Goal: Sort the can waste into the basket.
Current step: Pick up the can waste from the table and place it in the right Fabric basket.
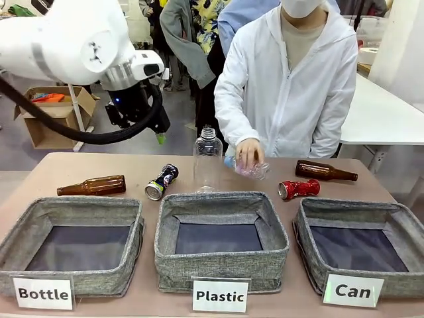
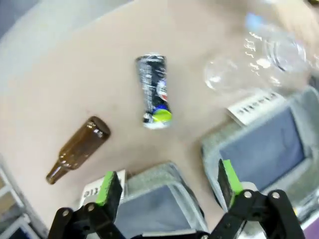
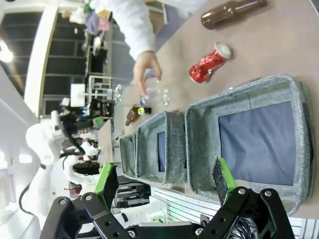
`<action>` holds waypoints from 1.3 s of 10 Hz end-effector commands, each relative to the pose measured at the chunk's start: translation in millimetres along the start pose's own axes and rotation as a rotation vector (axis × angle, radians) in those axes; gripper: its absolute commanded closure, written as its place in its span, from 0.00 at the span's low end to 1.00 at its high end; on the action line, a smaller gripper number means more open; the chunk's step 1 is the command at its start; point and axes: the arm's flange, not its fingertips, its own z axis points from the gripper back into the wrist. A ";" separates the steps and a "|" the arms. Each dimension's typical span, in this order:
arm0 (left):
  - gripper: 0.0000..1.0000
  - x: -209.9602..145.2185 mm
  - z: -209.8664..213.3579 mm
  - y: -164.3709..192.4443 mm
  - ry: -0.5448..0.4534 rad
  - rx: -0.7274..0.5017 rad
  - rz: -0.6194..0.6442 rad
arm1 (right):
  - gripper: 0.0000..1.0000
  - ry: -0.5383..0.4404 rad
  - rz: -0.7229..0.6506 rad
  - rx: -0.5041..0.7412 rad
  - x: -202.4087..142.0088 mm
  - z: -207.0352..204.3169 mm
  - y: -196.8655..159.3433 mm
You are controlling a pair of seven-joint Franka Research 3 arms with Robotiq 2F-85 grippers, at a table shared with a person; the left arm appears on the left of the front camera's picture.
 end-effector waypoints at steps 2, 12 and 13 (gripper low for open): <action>0.00 26.1 -50.0 19.3 0.046 -0.027 0.070 | 0.00 -0.010 0.026 0.025 3.4 1.4 0.4; 0.00 -102.6 11.5 84.0 -0.079 -0.319 -0.106 | 0.00 -0.010 0.026 0.025 3.4 1.4 0.4; 0.00 -68.2 2.5 63.4 -0.043 -0.271 -0.147 | 0.00 -0.010 0.026 0.025 3.4 1.4 0.4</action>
